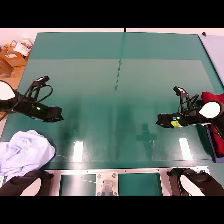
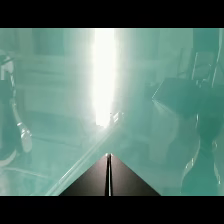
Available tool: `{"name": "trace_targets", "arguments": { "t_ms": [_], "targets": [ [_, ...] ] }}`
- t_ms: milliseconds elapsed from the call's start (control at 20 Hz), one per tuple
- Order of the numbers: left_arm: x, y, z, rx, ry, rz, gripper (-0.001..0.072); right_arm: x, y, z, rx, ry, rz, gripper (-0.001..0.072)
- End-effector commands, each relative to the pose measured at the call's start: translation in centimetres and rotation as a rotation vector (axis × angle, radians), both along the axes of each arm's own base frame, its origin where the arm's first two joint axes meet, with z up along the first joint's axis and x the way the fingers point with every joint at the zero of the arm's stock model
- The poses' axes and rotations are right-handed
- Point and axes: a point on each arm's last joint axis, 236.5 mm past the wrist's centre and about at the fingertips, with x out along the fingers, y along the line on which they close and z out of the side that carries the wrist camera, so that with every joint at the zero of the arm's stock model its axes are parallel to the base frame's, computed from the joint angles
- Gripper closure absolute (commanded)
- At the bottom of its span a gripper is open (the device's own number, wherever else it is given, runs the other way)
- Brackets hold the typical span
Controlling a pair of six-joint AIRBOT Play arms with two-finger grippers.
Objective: Fold the shirts.
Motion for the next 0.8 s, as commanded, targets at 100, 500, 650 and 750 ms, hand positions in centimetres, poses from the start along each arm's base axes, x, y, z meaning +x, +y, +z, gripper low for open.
{"name": "trace_targets", "arguments": {
  "t_ms": [100,500,650,750],
  "targets": [
    [-0.2,3.9,-1.3,0.164,0.036,0.077,0.0434,0.0,0.0,0.0,0.001,0.000,0.000,0.0697],
    [-8.6,21.8,-7.9,0.709,0.309,0.417,-0.0006,0.0,0.0,0.0,0.000,0.000,0.000,0.0697],
    [-11.8,22.8,-11.5,0.642,0.374,0.529,-0.0005,0.0,0.0,0.0,0.000,0.000,0.000,0.0697],
    [-13.3,21.5,-13.2,0.562,0.413,0.523,0.0108,0.0,0.0,0.0,0.000,0.000,0.000,0.0697]
  ]
}}
